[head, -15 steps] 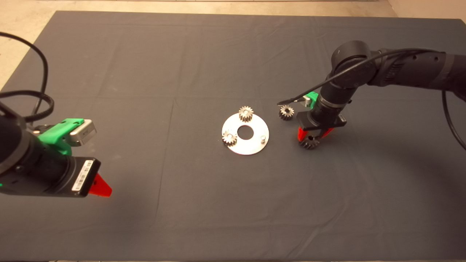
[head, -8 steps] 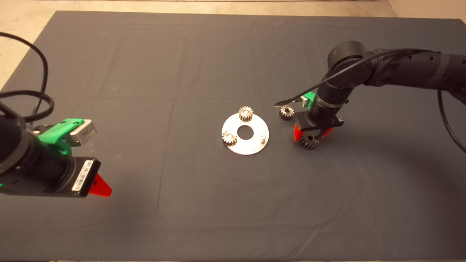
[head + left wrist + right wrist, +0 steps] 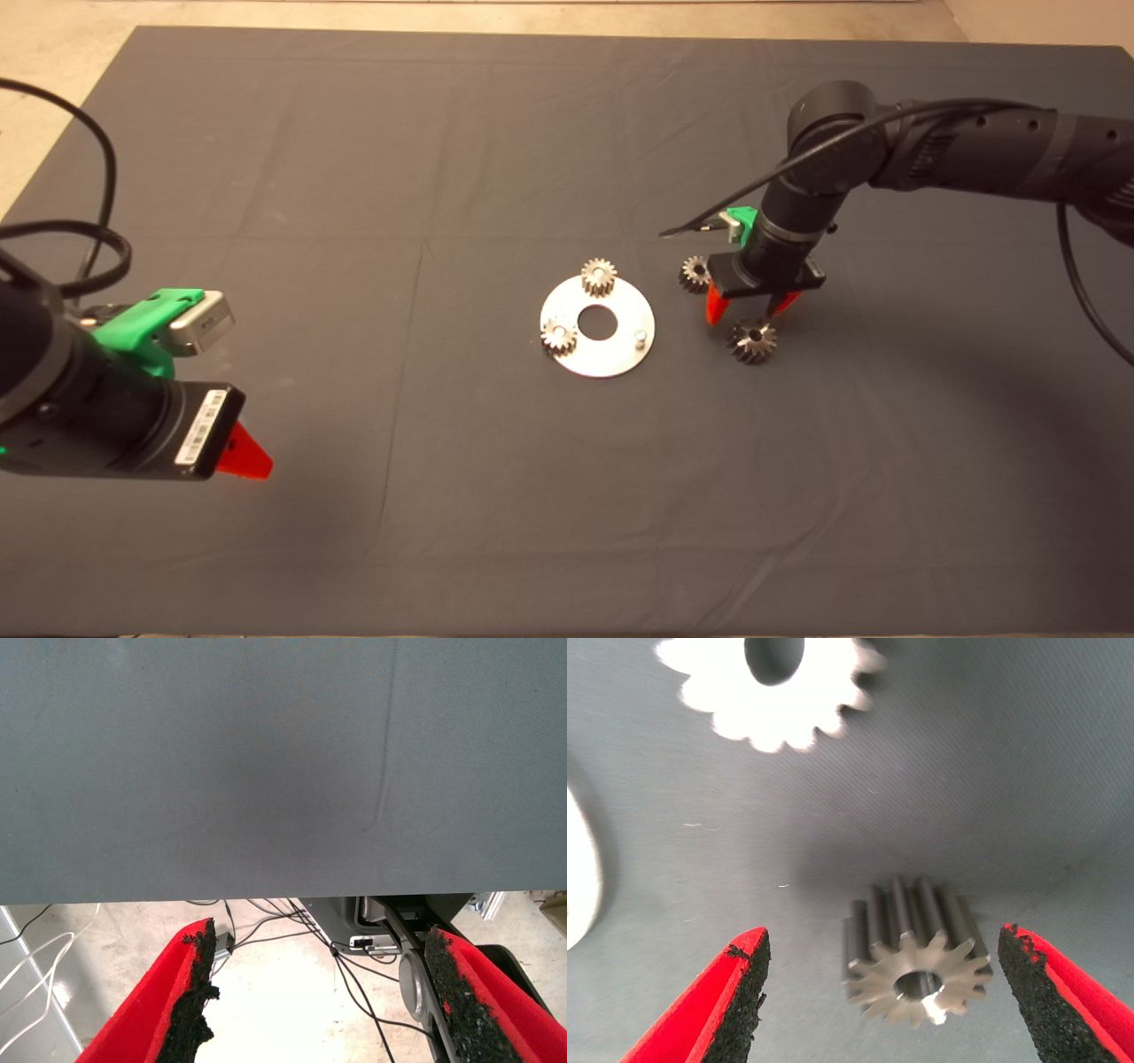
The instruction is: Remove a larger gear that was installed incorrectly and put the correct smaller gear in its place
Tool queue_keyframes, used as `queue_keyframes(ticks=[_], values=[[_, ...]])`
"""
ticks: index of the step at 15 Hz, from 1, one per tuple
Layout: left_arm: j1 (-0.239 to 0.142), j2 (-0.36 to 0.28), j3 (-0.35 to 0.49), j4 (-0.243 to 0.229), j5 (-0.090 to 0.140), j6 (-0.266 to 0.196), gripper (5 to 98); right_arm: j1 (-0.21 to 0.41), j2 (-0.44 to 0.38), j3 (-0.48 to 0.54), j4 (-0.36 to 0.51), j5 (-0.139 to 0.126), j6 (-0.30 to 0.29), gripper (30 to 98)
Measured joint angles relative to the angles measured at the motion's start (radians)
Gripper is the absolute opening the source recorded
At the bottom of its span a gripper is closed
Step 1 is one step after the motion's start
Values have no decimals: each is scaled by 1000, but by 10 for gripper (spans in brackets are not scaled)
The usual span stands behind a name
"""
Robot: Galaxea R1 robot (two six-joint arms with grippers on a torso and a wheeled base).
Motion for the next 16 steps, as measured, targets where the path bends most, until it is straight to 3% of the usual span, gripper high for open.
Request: queue_keyframes(ticks=[8, 16], values=[[0, 0, 0, 0, 0, -3, 592, 3, 19, 103, -35, 1, 1, 681], [0, 0, 0, 0, 0, -3, 592, 3, 18, 198, -212, 1, 32, 681]])
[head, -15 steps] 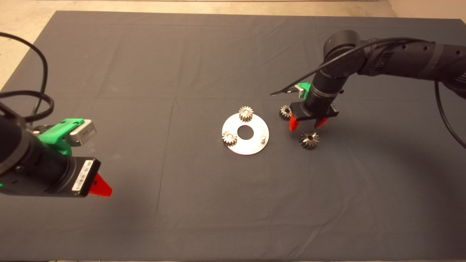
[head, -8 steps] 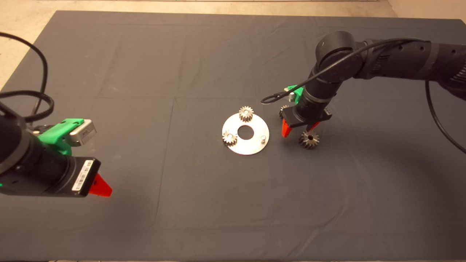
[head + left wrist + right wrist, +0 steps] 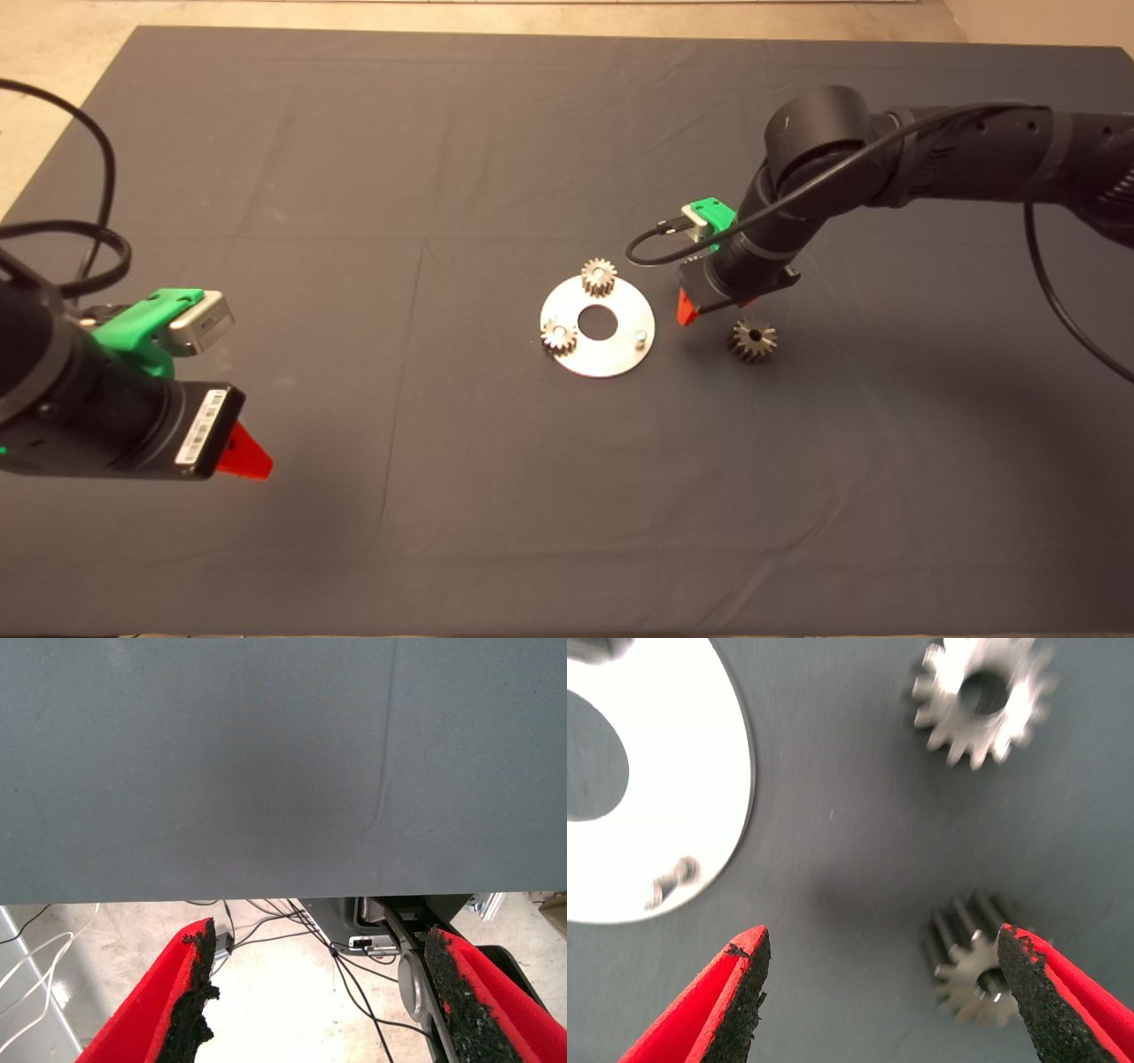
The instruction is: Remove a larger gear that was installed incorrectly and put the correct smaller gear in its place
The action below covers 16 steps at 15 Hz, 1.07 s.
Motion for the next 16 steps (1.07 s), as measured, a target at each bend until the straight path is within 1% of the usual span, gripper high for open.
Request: queue_keyframes(ticks=[10, 16], values=[[0, 0, 3, 0, 0, -4, 592, -6, -3, 11, -190, 0, 3, 681], [0, 0, 4, 0, 0, -7, 592, -36, -5, -26, -243, 0, 1, 681]])
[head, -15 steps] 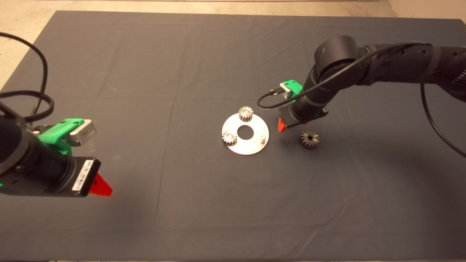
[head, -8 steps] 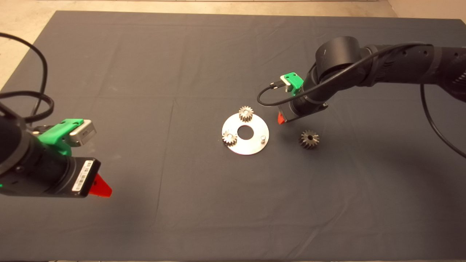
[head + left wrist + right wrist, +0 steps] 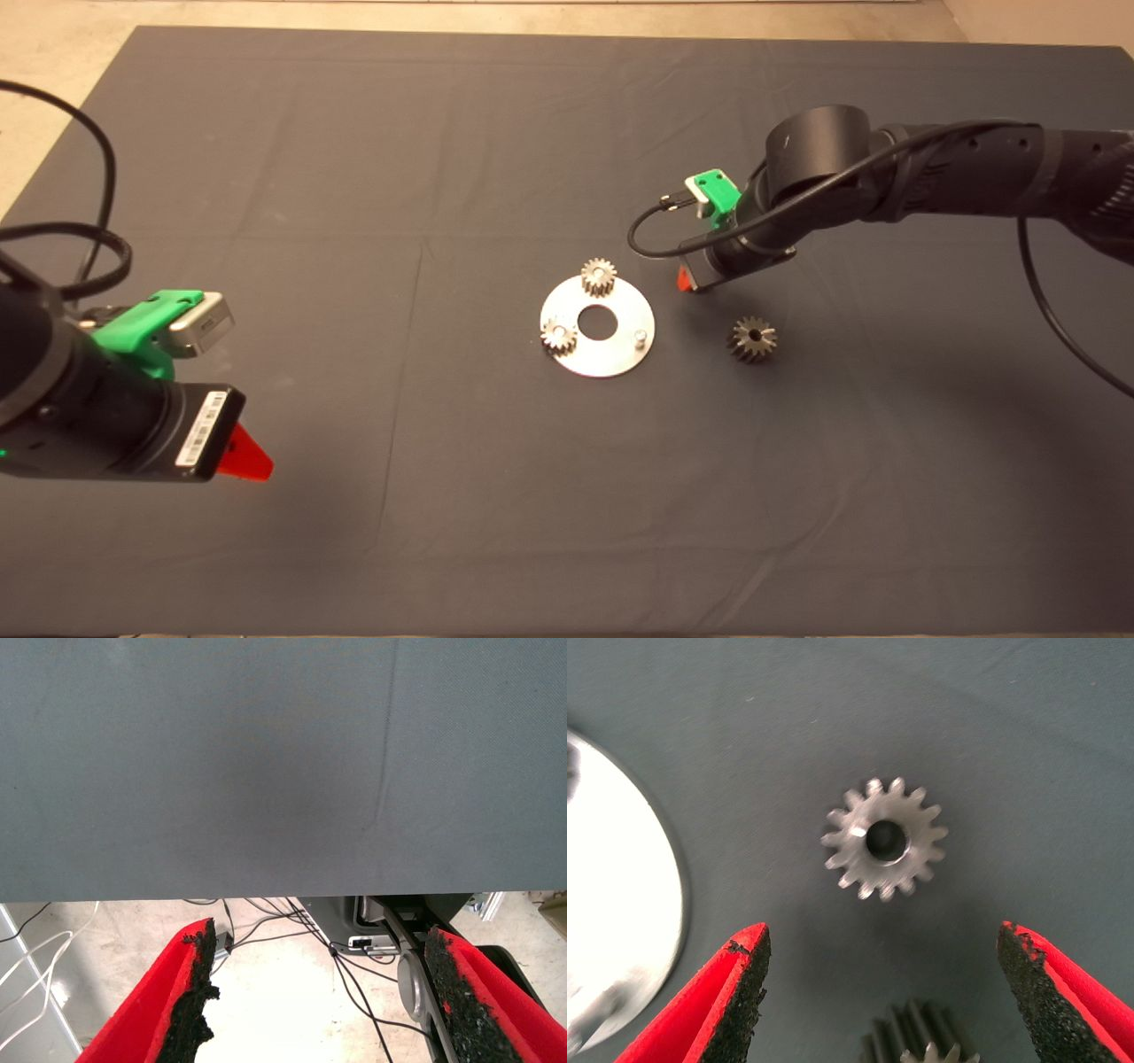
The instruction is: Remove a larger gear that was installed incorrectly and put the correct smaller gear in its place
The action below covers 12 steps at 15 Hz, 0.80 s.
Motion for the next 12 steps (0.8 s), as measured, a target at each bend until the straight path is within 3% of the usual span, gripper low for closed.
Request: queue_keyframes(ticks=[12], values=[[0, 0, 0, 0, 0, 0, 592, -29, -2, -55, -45, 0, -11, 681]])
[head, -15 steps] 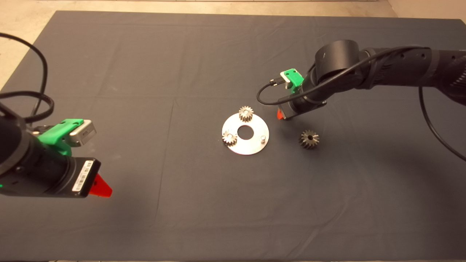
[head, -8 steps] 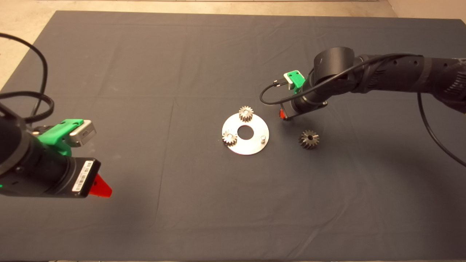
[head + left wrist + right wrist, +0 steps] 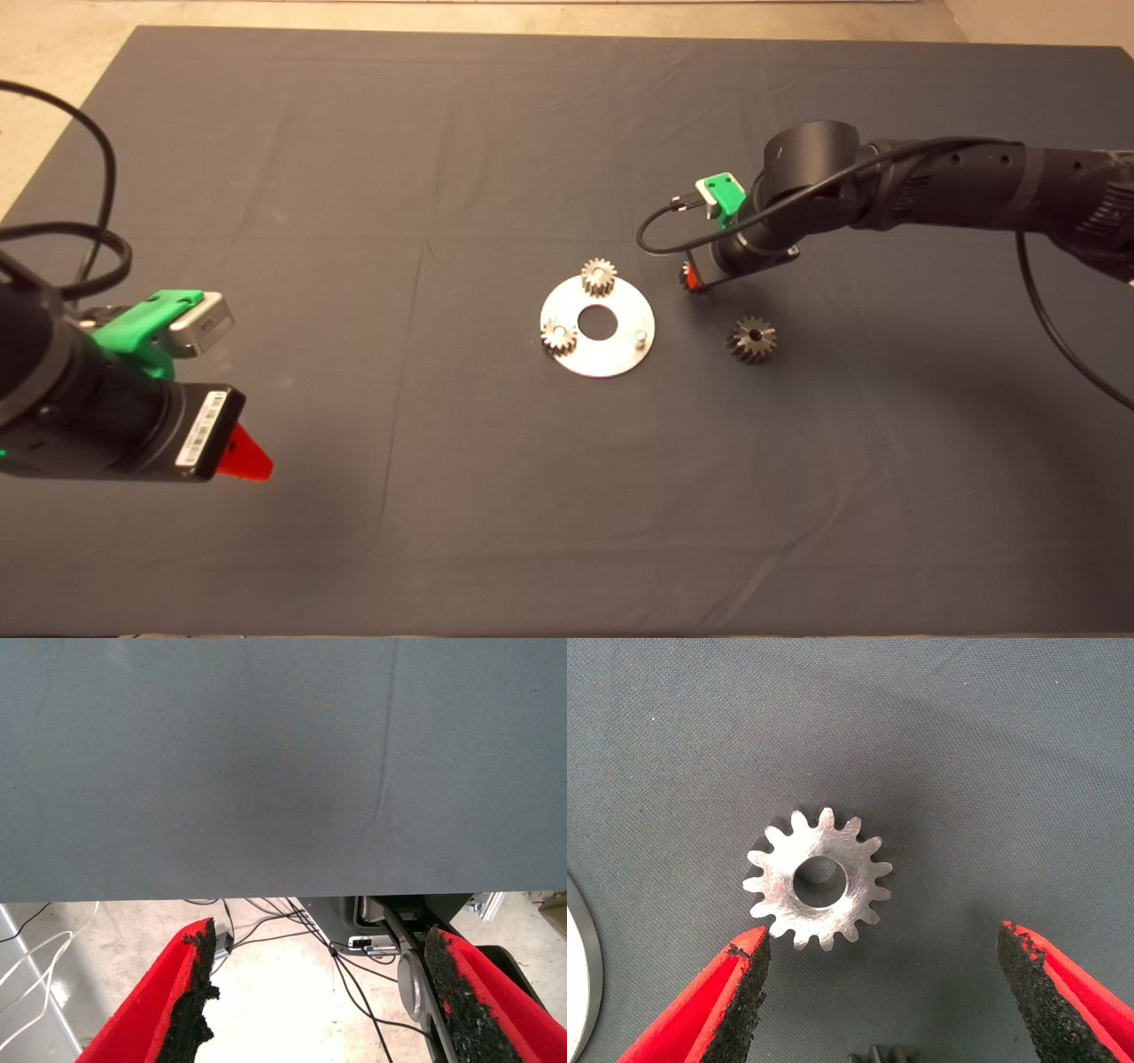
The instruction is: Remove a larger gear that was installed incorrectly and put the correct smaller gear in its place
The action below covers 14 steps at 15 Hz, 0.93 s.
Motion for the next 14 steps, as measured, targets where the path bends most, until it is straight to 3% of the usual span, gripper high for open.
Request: queue_keyframes(ticks=[14], values=[[0, 11, 0, 0, 0, 0, 592, -14, 33, -10, -11, 0, 0, 681]])
